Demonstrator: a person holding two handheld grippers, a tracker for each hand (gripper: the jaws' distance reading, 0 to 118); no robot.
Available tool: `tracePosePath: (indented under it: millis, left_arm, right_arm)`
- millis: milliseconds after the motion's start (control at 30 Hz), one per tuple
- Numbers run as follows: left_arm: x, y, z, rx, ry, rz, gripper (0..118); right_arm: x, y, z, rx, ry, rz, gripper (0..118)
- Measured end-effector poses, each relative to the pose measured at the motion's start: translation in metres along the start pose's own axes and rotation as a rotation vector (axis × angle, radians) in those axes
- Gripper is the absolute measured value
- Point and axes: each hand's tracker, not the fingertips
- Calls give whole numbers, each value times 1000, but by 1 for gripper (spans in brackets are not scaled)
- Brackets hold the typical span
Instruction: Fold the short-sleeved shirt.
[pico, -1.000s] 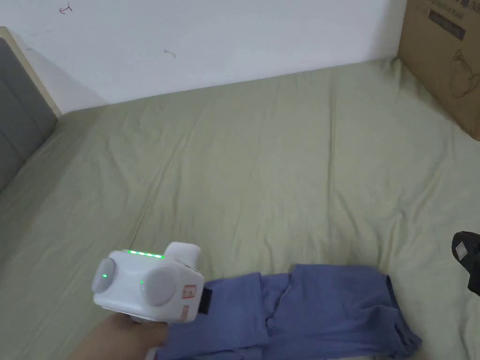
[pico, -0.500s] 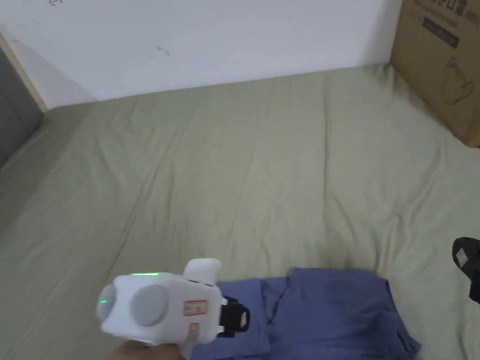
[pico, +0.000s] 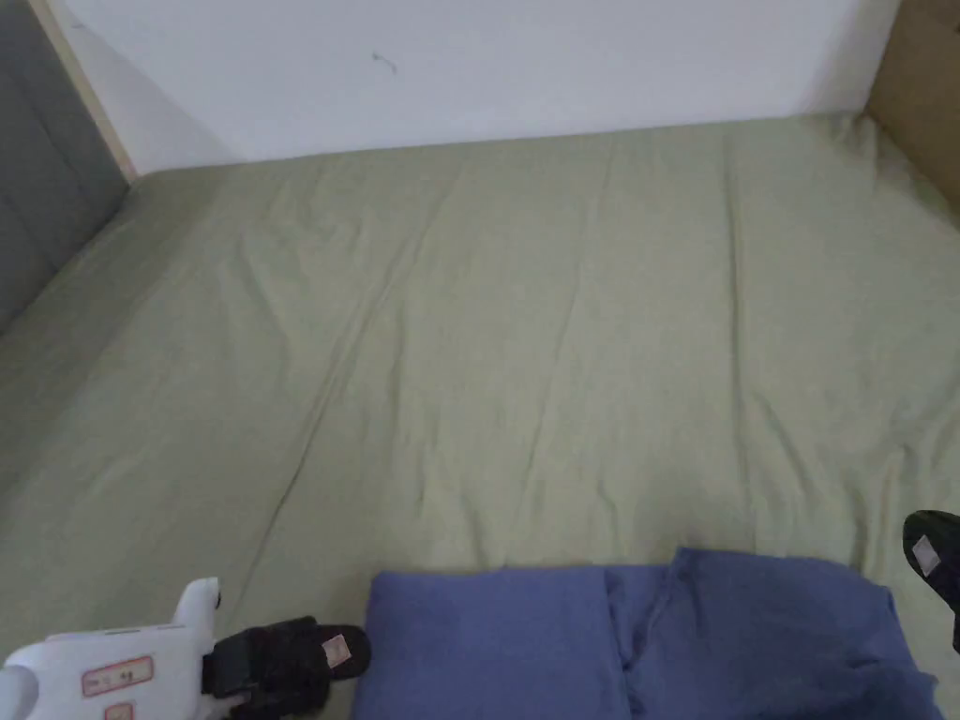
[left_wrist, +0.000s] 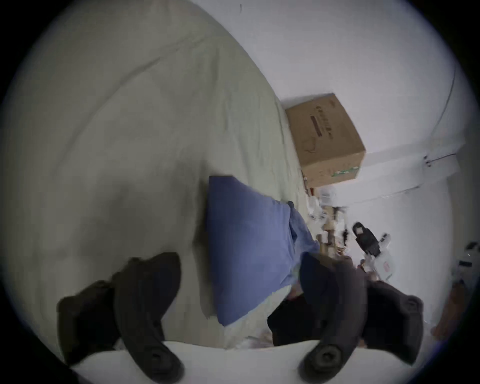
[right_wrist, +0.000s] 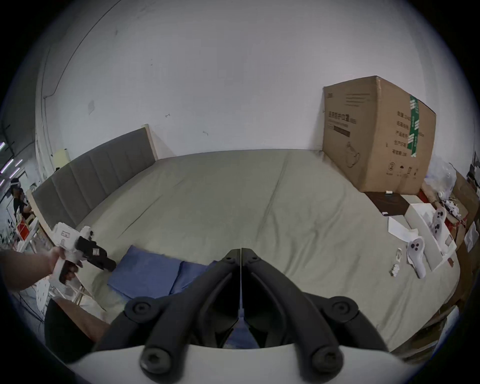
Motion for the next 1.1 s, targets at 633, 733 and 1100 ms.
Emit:
tracePosePath:
  millis: [633, 733, 1100]
  left_arm:
    - [41, 21, -82, -90, -59, -85, 14]
    - [64, 25, -54, -75, -18, -125, 13]
    - [124, 44, 29, -52, 482, -106, 13]
  right_arm:
    - [5, 13, -4, -33, -44, 26, 1]
    - [2, 15, 0, -43, -33, 22, 1]
    - [-7, 18, 18, 6, 46, 17, 1]
